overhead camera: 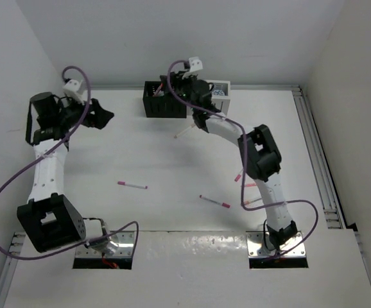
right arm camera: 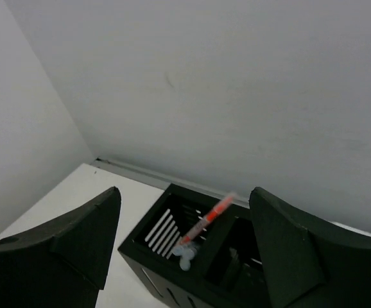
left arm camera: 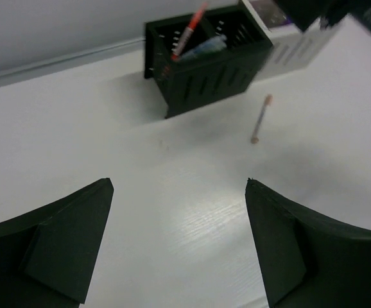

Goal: Sort the stationery into containers
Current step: Place the pen in the storage box, then pick up the pen from the center of the board.

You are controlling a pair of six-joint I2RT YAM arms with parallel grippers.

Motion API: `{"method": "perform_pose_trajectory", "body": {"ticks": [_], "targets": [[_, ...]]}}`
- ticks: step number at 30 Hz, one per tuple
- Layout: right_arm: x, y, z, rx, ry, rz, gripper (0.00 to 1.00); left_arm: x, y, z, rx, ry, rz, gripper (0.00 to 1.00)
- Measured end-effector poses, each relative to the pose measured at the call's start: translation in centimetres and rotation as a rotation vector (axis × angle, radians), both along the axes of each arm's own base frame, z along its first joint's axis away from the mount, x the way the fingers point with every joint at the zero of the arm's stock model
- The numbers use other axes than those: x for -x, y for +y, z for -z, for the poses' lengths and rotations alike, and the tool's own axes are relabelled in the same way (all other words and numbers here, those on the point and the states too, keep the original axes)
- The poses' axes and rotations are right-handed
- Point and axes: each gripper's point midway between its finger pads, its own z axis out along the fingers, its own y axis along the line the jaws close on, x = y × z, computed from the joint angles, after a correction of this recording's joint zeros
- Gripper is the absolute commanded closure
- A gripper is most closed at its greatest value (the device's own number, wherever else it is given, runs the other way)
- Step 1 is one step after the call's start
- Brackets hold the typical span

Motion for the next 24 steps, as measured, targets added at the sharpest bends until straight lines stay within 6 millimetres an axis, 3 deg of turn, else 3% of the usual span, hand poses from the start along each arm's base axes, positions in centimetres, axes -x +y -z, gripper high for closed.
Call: {"method": "perform_pose_trajectory", "body": {"ticks": [2,5,8,10,12,14,16,21,24], "targets": [[0.9,-2.4,-1.9,0.014,0.023,0.012,0.22,0.2,-3.0,0.4,-0.036,0.009,0.082,0.17],[2.8,-8.7,-7.6,0.023,0.018,0.086,0.24,0.8,-9.2,1.1,-0.089,0.015,0.240,0.27],[5.9,-18.8,-15.0,0.010,-0.024,0.233,0.24,2.9,-16.6,2.0,-0.126,0.022,0.424,0.34],[8.9,-26.4,-18.3,0.001,-0.033,0.356,0.25,5.1,-21.6,3.0,-0.143,0.031,0.551,0.36],[12.2,-33.5,-19.2,-0.003,-0.012,0.484,0.27,7.0,-25.7,4.3,-0.156,0.053,0.654,0.39],[15.7,-38.4,-17.8,0.008,0.038,0.574,0.27,8.4,-29.3,6.2,-0.179,0.087,0.735,0.41],[18.9,-41.3,-14.1,0.024,0.129,0.635,0.27,9.5,-32.5,8.6,-0.215,0.141,0.801,0.43],[24.2,-43.9,-3.9,0.038,0.403,0.671,0.28,12.3,-41.0,13.4,-0.326,0.222,0.979,0.48],[26.6,-44.6,-0.2,0.010,0.526,0.680,0.30,13.0,-45.2,15.1,-0.372,0.232,1.057,0.52]]}}
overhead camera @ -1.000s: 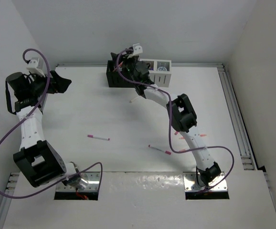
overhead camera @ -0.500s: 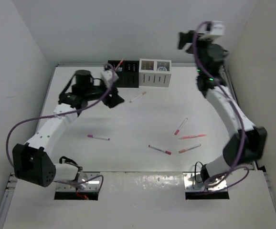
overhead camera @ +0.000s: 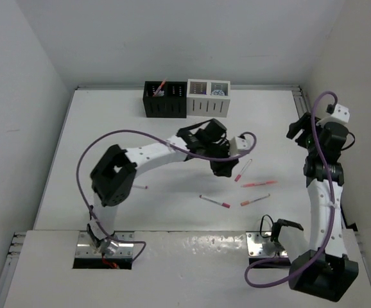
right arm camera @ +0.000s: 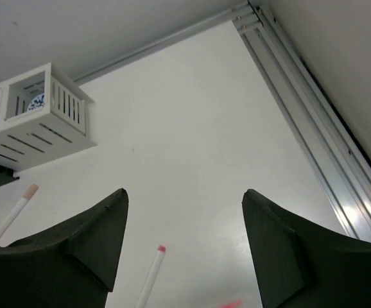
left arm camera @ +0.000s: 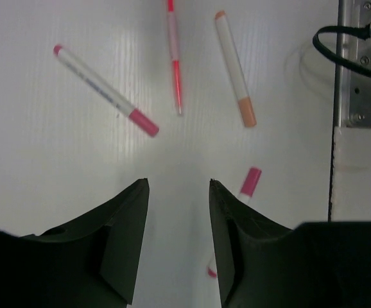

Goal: Sort the stationery into containers
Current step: Pick up the pen from the center of the board.

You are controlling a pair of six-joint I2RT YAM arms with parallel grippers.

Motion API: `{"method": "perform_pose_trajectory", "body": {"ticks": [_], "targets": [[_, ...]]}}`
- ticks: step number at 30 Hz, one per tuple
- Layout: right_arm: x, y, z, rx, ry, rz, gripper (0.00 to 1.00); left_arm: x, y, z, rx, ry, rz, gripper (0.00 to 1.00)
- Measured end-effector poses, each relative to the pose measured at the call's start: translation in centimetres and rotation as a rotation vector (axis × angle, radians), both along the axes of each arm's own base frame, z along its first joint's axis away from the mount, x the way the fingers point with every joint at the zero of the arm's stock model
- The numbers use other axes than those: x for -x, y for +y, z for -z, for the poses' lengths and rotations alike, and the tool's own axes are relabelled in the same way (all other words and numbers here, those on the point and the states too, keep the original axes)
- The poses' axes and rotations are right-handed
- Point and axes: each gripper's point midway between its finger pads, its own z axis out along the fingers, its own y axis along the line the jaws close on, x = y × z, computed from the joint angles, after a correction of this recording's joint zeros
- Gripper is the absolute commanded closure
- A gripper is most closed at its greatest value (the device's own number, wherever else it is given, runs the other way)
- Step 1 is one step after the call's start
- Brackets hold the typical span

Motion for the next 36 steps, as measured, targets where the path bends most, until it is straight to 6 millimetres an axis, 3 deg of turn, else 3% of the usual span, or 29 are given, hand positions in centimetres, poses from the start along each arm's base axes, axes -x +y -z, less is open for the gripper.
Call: {"method": "perform_pose_trajectory", "body": {"ticks": [5,14,26,36], "targets": [[1.8,-1.1,0.4,-0.070,0.020,0.041,0.34,0.8,-5.9,2.3,-0.033,-0.009,0.092,0.55],[1.7,-2.0,-0.7,-0.170,0.030,0.039,0.35,2.1,-9.7,7.3,-0.097,0.002,0.138,0.57],[1.6,-1.3,0.4,-0.222,0.067,-0.004,0.35,1.6,-9.8,10.9,-0.165,0.003,0.118,0.57],[1.5,-1.1,0.4,-0.227,0.068,-0.017,0.37,1.2,-9.9,11.1,-0.164,-0.024,0.116,0.64]]}}
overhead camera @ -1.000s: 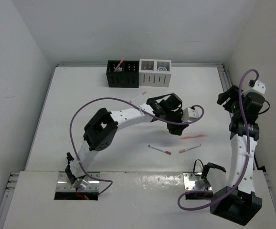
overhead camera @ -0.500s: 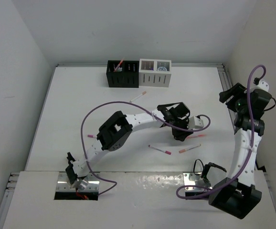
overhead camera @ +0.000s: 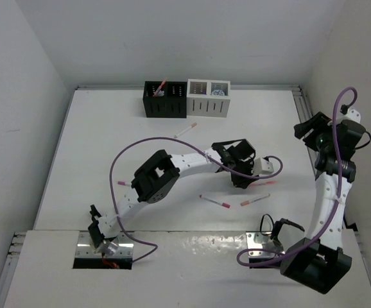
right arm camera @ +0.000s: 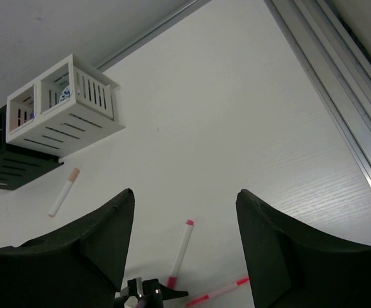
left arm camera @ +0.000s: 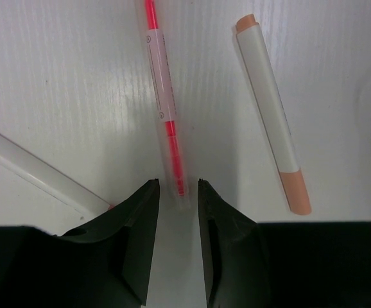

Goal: Sort the stationery into containers
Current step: Pick up the pen from the center of the board.

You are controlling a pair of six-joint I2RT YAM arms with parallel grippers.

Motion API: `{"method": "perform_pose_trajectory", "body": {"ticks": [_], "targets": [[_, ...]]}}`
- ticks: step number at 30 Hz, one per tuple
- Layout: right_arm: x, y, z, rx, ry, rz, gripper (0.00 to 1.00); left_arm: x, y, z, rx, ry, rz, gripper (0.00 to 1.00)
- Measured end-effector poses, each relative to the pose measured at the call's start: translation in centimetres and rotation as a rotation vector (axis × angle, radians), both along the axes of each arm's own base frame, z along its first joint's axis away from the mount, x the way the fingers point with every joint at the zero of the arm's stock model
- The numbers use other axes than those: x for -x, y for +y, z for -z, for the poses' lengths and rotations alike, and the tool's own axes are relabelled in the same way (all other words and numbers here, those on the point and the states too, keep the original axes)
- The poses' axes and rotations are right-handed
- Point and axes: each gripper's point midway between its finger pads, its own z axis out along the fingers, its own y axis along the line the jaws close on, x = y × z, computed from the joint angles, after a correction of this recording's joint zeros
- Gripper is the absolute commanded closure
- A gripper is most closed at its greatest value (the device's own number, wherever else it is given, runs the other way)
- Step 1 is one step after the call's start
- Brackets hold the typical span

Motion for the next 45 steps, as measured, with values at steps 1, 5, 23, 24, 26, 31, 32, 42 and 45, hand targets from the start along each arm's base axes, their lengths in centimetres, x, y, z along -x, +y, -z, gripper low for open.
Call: {"method": "perform_pose_trajectory", "body": {"ticks": [1,5,23,24,26,31,32,42,45], "targets": [[0.0,0.0,0.0,0.000,0.001,0.000,0.37,-0.1,-0.1,0.1,0.001,-0.011,0.000,0.65],[-0.1,0.0,0.2,-0.005,0.010,-0.001,0.37,-0.1,-0.7,0.3,0.013,-0.056,0.006,0.67],[0.0,0.1,0.4,-0.005,0.017,-0.009,0.38,0.9,-1.9,0.3,0.038,-0.156,0.022,0.96],[0.0,0.1,0.3,-0.006,0.016,-0.011,0.39,0.9,-1.9,0.4,0.039,-0.152,0.019,1.00],[0.0,0.2,0.3,-0.009,0.015,-0.016,0.39,0.9,-2.0,0.3,0.045,-0.142,0.009,1.00],[-0.1,0.8,0.2,-0.039,0.007,-0.032,0.39,0.5,-1.7,0.1,0.047,-0.106,-0.036,1.00],[-0.1,0.9,0.1,-0.048,0.003,-0.038,0.39,0.5,-1.3,0.0,0.040,-0.092,-0.047,1.00],[-2.3,3.7,-3.1,-0.211,-0.127,-0.136,0.30,-9.2,6.9,-8.8,0.132,-0.014,-0.355,1.00],[-4.4,6.2,-4.4,-0.271,-0.141,-0.219,0.32,-12.2,11.2,-13.7,0.208,-0.039,-0.463,1.00]]}}
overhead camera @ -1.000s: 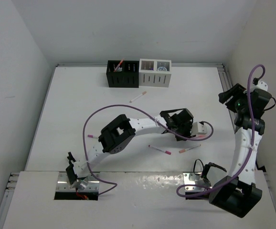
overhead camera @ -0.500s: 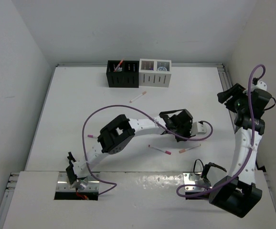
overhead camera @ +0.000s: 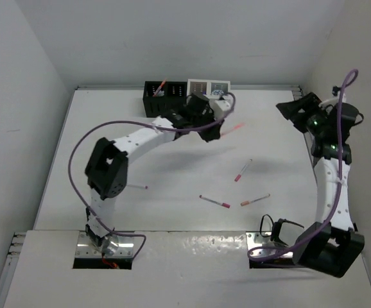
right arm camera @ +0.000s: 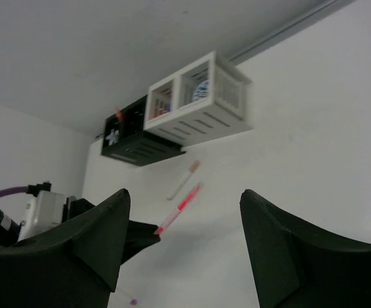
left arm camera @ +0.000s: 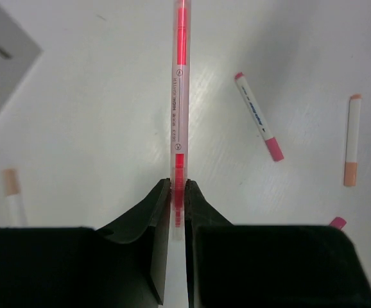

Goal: Sort the stationery into containers
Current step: Place the pen in the storage box.

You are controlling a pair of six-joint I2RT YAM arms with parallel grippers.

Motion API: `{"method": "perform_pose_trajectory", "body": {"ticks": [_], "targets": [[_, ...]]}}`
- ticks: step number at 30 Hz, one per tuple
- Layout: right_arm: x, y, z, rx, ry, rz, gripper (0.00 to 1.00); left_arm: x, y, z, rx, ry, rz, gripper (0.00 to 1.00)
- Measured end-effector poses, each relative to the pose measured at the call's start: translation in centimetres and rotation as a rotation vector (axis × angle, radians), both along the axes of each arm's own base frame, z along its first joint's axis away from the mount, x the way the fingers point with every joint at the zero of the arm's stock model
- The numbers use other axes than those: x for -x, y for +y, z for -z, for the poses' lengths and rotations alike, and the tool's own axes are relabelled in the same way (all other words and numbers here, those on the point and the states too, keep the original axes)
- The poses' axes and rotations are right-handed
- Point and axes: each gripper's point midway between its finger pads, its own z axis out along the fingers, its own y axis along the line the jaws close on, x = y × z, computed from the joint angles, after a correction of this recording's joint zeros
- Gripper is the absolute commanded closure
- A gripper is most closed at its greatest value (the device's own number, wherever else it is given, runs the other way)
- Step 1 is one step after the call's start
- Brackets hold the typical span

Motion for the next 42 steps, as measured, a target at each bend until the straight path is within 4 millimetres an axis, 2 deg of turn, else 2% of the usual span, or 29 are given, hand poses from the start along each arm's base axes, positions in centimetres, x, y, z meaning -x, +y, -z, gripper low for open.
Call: {"method": "perform_pose_trajectory", "body": {"ticks": [3,8,11,15,20,23,28,33,37,41,42], "targets": [[-2.0,3.9,-1.4,-0.038,-0.026,-0.117,0.33,-0.6,3.7,-4.4,0.073,-0.029,-0.069,1.00],[-4.8,10.8,-4.1,-0.084,-0.079,-0.299,0.33,1.4,7.3,-9.2,0.184,-0.043,-0.101,1.00],[-5.8,14.6,-5.3,-0.106,-0.092,-0.392,0.34,2.1,9.1,-10.4,0.229,-0.031,-0.114,1.00],[-6.7,19.5,-6.6,-0.116,-0.104,-0.506,0.35,1.6,11.9,-10.7,0.273,-0.003,-0.164,1.00],[-6.5,25.0,-6.5,-0.137,-0.075,-0.616,0.39,0.5,14.1,-10.9,0.303,0.017,-0.222,1.00],[-6.6,26.2,-5.4,-0.149,-0.032,-0.624,0.39,0.5,15.0,-11.5,0.318,0.012,-0.235,1.00],[-8.0,26.1,-4.0,-0.158,0.020,-0.566,0.37,0.5,15.9,-12.8,0.345,-0.006,-0.243,1.00],[-9.3,26.2,-3.7,-0.176,0.038,-0.530,0.41,0.5,16.2,-13.2,0.356,-0.005,-0.246,1.00],[-9.7,27.2,-3.4,-0.197,0.054,-0.544,0.42,0.4,16.4,-13.2,0.360,-0.004,-0.247,1.00],[-8.7,29.4,-3.0,-0.202,0.067,-0.597,0.51,0.4,16.5,-13.3,0.361,-0.003,-0.247,1.00],[-8.4,30.1,-2.8,-0.203,0.071,-0.613,0.58,0.4,16.5,-13.3,0.361,-0.003,-0.248,1.00]]}}
